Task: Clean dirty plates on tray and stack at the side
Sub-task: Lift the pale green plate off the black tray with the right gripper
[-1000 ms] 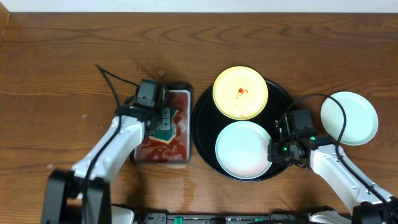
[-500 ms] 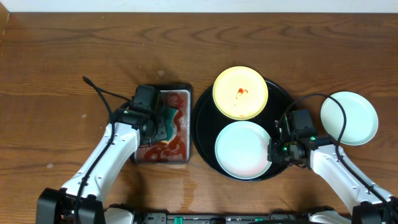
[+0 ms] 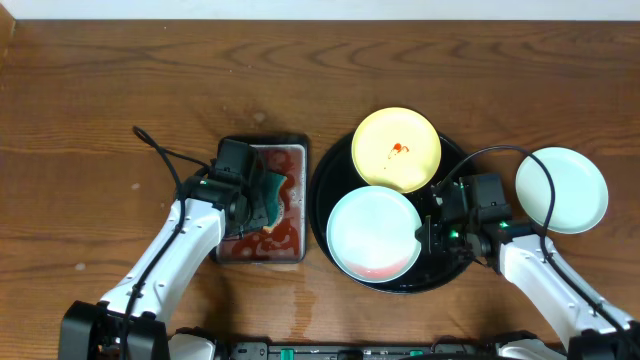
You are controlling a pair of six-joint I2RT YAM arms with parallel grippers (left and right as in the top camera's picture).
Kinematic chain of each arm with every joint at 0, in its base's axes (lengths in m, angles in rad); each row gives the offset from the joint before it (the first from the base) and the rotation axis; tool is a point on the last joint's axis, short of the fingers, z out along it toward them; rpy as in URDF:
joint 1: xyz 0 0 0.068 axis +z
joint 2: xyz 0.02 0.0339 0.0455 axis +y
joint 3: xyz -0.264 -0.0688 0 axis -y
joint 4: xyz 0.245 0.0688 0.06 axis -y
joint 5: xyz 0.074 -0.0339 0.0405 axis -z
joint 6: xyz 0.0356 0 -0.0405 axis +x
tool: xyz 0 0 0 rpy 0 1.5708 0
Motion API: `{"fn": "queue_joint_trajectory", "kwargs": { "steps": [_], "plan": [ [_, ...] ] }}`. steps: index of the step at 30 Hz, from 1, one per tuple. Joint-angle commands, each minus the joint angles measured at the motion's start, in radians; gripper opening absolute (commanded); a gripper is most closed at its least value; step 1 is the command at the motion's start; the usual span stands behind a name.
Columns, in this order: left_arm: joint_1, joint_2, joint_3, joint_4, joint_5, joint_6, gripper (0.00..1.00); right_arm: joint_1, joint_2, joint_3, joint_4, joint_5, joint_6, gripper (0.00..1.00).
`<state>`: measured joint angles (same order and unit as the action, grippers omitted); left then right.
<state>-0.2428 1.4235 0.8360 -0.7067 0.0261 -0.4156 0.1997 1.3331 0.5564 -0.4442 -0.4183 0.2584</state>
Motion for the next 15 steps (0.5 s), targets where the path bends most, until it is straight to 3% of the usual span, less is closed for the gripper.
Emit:
{"fn": "queue_joint_trajectory", "kwargs": {
  "steps": [1, 15],
  "plan": [
    [0.006, 0.001, -0.014, -0.004, -0.008, -0.006, 0.25, 0.017, -0.051, 0.013, -0.006, 0.028, -0.020, 0.01],
    [0.006, 0.001, -0.014, -0.004, -0.008, -0.006, 0.25, 0.017, -0.180, 0.112, -0.178, 0.287, -0.019, 0.01]
  ]
}}
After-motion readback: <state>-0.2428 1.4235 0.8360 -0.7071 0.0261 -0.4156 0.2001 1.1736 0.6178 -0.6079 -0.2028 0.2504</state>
